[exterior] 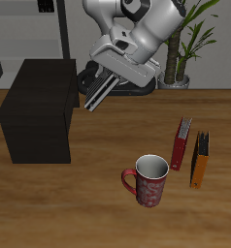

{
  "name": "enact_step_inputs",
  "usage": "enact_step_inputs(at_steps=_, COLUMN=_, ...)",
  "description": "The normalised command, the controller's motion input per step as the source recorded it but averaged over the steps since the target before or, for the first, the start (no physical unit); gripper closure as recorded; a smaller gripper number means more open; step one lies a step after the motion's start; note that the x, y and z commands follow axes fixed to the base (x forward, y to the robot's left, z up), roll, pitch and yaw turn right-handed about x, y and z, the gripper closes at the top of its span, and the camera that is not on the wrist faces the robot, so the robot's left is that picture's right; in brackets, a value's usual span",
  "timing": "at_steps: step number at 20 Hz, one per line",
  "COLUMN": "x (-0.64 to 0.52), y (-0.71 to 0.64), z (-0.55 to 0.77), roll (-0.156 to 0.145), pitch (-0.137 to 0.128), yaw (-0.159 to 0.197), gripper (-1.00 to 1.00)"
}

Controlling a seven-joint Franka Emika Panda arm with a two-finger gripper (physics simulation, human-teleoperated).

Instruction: Place the striped book in the top region of the shelf

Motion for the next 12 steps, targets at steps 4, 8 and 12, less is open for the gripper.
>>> enact_step_inputs(at_steps=4, x=-0.06, y=0.13, z=-0.09, roll=-0.069, pitch=0.002, yaw=-0.004, gripper=1.00)
enact_step_inputs(at_steps=8, x=0.04, y=0.05, z=-0.18, roll=-0.062, pitch=0.024, yaw=0.000, gripper=1.00)
enact_step_inputs(at_steps=12, x=0.07, y=0.03, z=-0.03, roll=-0.104, pitch=-0.068, yaw=0.023, gripper=1.00)
